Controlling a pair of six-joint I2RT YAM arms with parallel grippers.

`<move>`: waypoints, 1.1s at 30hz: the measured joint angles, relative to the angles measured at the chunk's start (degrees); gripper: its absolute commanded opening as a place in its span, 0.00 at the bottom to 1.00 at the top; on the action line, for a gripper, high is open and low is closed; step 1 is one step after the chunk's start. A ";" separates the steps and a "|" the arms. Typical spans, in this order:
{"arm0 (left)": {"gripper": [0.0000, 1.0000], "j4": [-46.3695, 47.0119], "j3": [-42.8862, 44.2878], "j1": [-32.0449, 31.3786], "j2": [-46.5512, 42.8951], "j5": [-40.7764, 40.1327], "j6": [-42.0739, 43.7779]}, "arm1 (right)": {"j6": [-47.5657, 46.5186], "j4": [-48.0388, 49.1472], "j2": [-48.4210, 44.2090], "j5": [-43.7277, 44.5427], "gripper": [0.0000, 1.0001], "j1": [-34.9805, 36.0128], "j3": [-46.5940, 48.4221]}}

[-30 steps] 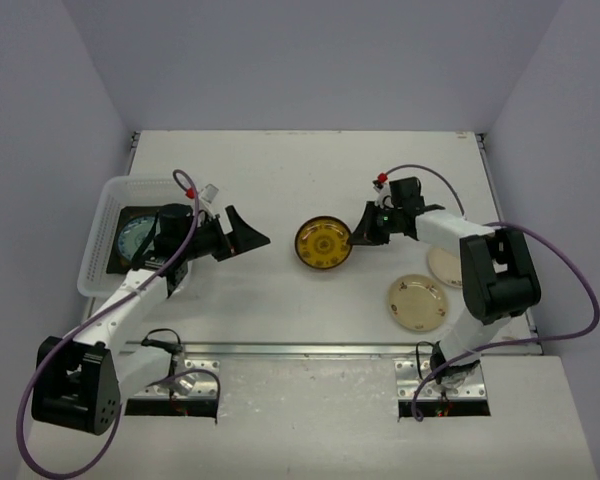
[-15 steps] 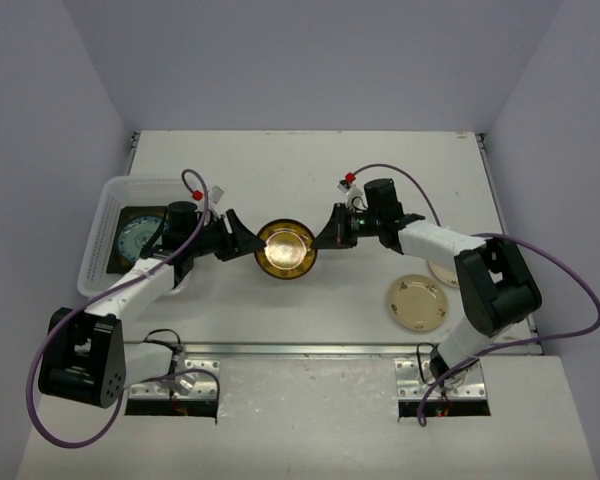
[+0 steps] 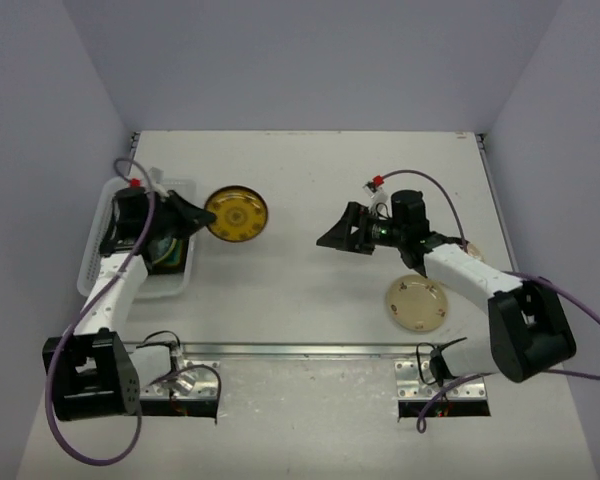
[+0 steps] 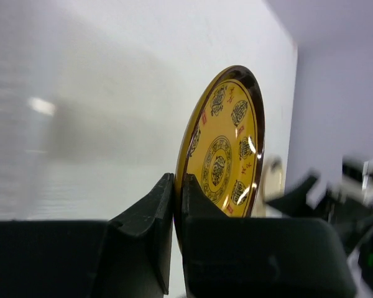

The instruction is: Place the plates into the plastic bin on the countertop

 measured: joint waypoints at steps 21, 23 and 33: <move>0.56 -8.71 -3.35 39.01 -6.12 -18.15 -12.17 | -7.97 -9.78 -13.31 4.75 0.99 -10.46 -10.29; 0.85 -8.88 -3.56 39.20 -7.05 -19.42 -12.37 | -8.60 -10.10 -13.55 5.16 0.99 -10.58 -10.29; 1.00 -12.55 -2.91 39.28 -14.28 -21.74 -9.74 | -10.95 -14.63 -14.59 10.85 0.99 -10.83 -9.71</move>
